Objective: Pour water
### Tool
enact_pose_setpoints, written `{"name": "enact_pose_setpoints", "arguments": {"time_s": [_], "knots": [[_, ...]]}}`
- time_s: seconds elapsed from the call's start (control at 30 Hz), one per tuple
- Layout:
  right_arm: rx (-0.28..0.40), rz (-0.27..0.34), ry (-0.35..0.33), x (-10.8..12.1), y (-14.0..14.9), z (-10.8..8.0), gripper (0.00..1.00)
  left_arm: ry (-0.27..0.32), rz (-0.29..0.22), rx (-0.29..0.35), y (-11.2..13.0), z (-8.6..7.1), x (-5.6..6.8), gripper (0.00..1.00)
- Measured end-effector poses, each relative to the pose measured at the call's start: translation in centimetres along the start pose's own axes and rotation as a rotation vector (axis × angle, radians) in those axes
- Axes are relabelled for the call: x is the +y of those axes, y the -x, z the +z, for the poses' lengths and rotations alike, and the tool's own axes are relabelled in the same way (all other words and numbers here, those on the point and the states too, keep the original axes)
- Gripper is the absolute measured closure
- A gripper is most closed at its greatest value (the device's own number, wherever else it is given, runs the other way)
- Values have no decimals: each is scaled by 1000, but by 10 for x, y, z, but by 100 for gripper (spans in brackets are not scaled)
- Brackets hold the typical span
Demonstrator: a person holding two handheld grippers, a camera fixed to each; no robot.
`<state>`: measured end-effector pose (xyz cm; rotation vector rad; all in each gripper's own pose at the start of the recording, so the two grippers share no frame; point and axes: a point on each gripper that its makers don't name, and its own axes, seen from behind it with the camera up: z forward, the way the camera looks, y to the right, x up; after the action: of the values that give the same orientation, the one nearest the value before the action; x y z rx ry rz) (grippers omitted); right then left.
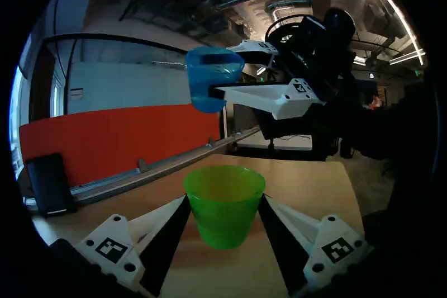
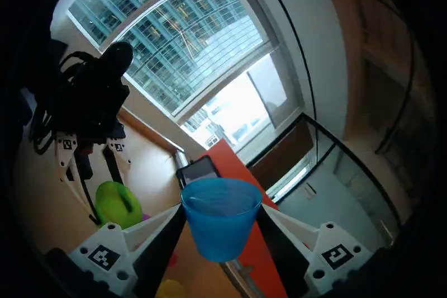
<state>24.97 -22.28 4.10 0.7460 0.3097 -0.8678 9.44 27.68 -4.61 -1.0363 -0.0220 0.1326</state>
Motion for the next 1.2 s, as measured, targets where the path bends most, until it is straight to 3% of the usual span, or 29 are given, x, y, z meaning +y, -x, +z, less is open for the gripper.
{"name": "enact_pose_setpoints", "arguments": {"time_s": [0.5, 1.2], "knots": [[-4, -147, 1, 6, -10, 6, 11, 11, 3, 1, -3, 4, 4, 16], [1, -295, 39, 23, -17, 8, 11, 20, 5, -1, -3, 5, 8, 16]]}}
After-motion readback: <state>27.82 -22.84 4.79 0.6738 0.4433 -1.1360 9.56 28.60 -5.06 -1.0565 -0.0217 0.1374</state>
